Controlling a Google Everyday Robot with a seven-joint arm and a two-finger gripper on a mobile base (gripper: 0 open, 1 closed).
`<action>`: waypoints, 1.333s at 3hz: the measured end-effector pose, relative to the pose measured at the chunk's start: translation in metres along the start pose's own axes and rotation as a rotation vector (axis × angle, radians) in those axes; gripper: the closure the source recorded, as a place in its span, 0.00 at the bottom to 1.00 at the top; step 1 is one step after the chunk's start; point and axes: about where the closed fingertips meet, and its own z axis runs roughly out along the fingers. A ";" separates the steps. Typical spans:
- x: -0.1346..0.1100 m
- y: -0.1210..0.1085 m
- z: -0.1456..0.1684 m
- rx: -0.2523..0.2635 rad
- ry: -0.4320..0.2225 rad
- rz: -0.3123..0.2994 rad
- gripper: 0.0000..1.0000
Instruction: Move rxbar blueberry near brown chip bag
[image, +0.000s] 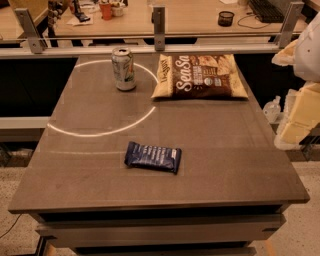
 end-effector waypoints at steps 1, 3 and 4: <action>0.000 0.000 0.000 0.000 0.000 0.000 0.00; -0.022 0.025 0.007 -0.015 -0.088 0.011 0.00; -0.037 0.054 0.024 -0.028 -0.178 0.078 0.00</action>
Offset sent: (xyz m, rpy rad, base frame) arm -0.0077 0.0147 -0.0074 0.0481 0.0236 0.0262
